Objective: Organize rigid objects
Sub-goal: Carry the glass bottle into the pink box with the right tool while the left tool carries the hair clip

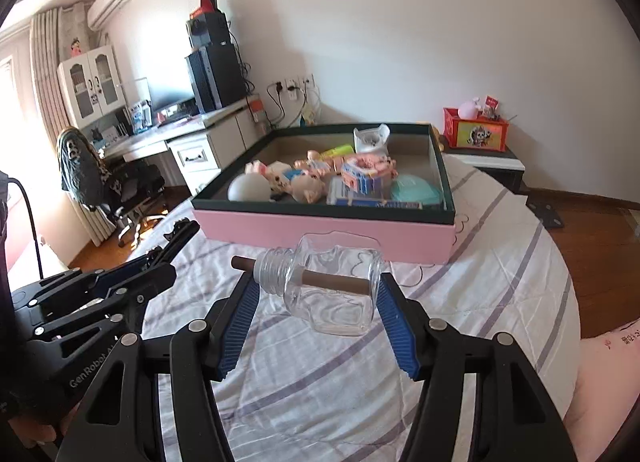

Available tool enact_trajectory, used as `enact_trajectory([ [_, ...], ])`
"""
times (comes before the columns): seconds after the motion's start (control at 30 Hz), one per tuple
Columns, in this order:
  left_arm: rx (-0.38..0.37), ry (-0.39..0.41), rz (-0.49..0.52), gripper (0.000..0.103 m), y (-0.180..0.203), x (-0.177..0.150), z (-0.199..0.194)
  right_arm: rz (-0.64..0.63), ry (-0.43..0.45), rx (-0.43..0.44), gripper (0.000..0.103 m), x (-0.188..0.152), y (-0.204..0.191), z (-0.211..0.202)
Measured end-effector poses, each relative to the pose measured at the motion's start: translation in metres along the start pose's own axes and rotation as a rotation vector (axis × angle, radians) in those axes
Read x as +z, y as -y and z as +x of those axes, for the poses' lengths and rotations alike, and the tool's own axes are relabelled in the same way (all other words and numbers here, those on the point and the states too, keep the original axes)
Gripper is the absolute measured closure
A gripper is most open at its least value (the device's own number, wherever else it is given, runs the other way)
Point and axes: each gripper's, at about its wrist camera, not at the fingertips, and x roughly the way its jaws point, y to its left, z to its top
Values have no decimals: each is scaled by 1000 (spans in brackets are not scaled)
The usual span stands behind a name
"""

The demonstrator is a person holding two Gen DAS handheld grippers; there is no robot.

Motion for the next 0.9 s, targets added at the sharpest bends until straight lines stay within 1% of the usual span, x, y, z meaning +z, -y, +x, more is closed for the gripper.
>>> enact_trajectory([
  [0.1, 23, 61, 0, 84, 2, 4, -28, -24, 68, 13, 41, 6, -16, -29],
  [0.2, 14, 107, -1, 84, 4, 5, -53, -48, 102, 25, 41, 10, -30, -49],
  [0.33, 8, 140, 2, 84, 3, 2, -74, -76, 134, 25, 41, 12, -45, -72],
  [0.67, 20, 187, 1, 84, 3, 2, -104, -104, 165, 29, 41, 7, -58, -97],
  [0.9, 59, 251, 11, 84, 6, 10, -120, -129, 227, 25, 41, 16, -66, -116],
])
